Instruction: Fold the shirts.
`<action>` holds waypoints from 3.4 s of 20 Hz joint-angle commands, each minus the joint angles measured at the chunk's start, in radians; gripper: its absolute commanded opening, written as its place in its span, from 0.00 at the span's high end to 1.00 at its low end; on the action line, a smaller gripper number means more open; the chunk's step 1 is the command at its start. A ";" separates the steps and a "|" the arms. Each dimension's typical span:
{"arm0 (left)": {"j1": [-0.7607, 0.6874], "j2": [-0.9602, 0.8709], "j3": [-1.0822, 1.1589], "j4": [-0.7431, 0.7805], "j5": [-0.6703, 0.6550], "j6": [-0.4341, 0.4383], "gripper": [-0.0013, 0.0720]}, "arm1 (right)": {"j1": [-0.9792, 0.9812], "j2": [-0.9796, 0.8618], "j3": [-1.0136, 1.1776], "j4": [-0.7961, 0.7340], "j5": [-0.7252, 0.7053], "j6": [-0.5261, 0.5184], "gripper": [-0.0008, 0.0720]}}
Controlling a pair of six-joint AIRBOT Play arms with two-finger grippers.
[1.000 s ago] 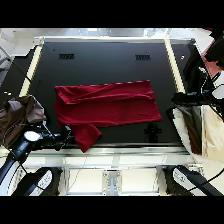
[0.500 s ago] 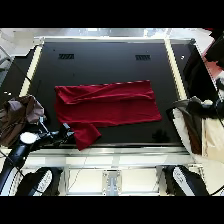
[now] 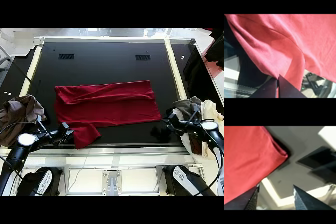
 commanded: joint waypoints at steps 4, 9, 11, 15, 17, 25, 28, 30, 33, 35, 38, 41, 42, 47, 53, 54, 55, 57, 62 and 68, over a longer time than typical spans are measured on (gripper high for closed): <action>0.000 0.002 0.001 0.000 0.000 0.001 0.96 | 0.081 -0.195 0.037 0.282 -0.111 -0.168 0.33; 0.000 0.002 0.001 0.000 0.001 0.001 0.96 | 0.081 -0.202 0.047 0.270 -0.111 -0.163 0.36; 0.000 0.002 0.001 0.000 0.001 0.001 0.96 | 0.081 -0.202 0.047 0.252 -0.100 -0.163 0.36; 0.000 0.002 0.001 0.000 0.001 0.001 0.96 | 0.081 -0.202 0.047 0.253 -0.115 -0.163 0.57; 0.000 0.002 0.001 0.000 0.001 0.001 0.96 | 0.081 -0.202 0.047 0.255 -0.134 -0.164 0.83; 0.005 0.044 0.033 0.008 0.009 0.089 0.96 | 0.080 -0.150 0.087 0.169 -0.082 -0.174 0.96; 0.004 0.049 0.032 0.020 -0.010 0.086 0.96 | 0.080 -0.086 0.114 0.015 0.051 -0.101 0.47; 0.004 0.050 0.032 0.020 -0.011 0.086 0.96 | 0.080 -0.037 0.111 -0.170 0.082 0.017 0.46; 0.004 0.050 0.032 0.019 -0.011 0.086 0.96 | 0.081 -0.029 0.077 -0.214 -0.018 0.182 0.34; 0.004 0.050 0.032 0.019 -0.011 0.086 0.96 | 0.081 -0.042 0.050 -0.103 -0.094 0.184 0.34; 0.004 0.050 0.032 0.019 -0.011 0.086 0.96 | 0.081 -0.116 0.051 0.036 -0.098 0.103 0.34; 0.004 0.050 0.032 0.019 -0.011 0.086 0.96 | 0.101 -0.188 0.052 0.150 -0.107 0.022 0.34; 0.004 0.050 0.032 0.019 -0.011 0.086 0.96 | 0.117 -0.203 0.052 0.156 -0.121 0.021 0.34; 0.004 0.050 0.032 0.019 -0.011 0.086 0.96 | 0.183 -0.217 0.054 0.248 -0.255 0.023 0.74; 0.004 0.080 0.035 0.019 -0.021 0.087 0.96 | 0.182 -0.150 0.054 0.245 -0.200 0.018 0.97; 0.004 0.111 0.041 0.019 -0.026 0.086 0.96 | 0.182 -0.109 0.054 0.217 -0.179 0.019 0.97; 0.004 0.150 0.051 0.019 -0.038 0.086 0.96 | 0.182 -0.061 0.054 0.184 -0.150 0.020 0.97; 0.004 0.253 0.075 0.022 -0.080 0.066 0.97 | 0.182 0.040 0.054 0.110 -0.064 0.036 0.97; 0.004 0.535 0.103 0.280 -0.139 -0.265 0.97 | 0.182 0.339 0.054 -0.174 0.181 0.194 0.97; 0.002 0.414 0.228 0.386 -0.204 -0.167 0.97 | 0.182 0.529 0.054 -0.282 0.229 0.241 0.97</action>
